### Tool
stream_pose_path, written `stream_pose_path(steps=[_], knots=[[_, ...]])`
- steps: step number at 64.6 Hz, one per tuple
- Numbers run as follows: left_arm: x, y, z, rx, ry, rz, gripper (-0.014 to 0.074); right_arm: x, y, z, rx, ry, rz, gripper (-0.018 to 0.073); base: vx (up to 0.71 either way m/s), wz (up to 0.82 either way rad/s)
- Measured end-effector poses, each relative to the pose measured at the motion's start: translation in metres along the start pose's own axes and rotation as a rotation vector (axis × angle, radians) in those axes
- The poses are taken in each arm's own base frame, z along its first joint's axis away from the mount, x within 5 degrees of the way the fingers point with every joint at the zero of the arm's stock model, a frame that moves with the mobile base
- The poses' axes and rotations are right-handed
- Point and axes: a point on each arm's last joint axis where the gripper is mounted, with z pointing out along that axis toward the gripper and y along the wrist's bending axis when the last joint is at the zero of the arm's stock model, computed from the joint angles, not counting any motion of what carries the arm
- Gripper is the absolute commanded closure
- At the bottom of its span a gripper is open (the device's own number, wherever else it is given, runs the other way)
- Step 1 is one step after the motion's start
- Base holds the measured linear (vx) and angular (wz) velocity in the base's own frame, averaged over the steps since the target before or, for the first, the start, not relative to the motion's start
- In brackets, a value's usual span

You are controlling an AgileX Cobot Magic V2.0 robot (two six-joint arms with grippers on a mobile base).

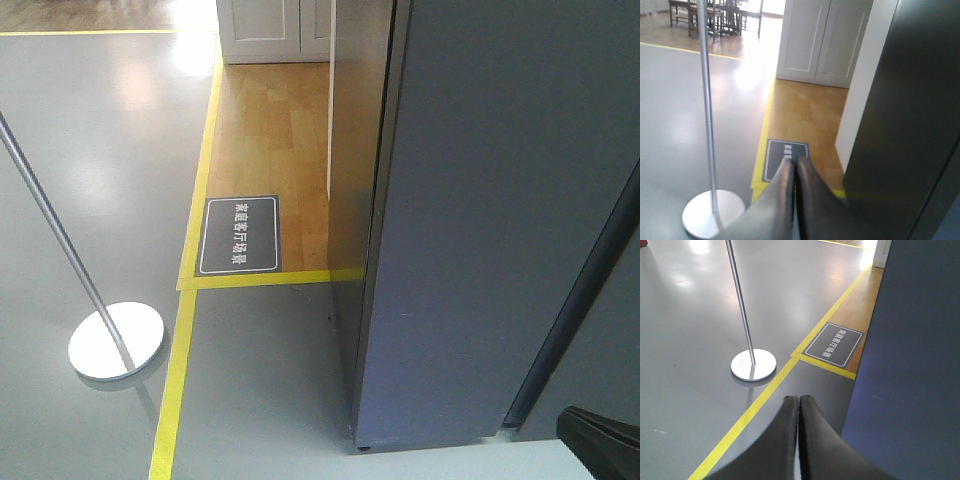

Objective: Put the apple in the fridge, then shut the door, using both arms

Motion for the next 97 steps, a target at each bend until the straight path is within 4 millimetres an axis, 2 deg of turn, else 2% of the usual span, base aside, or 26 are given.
stream_pose_path(steps=[39,97], knots=[[0.0016,-0.0039,-0.0041,0.050,-0.012,0.222,0.0603,0.0000,0.0000,0.0000,0.000,0.000,0.000,0.0565,0.00,0.00],[0.0025,-0.0039,-0.0053,0.052,-0.010,0.225,0.0603,0.0006,0.0004,0.0001,-0.005,0.004,0.001,0.0565,0.00,0.00]])
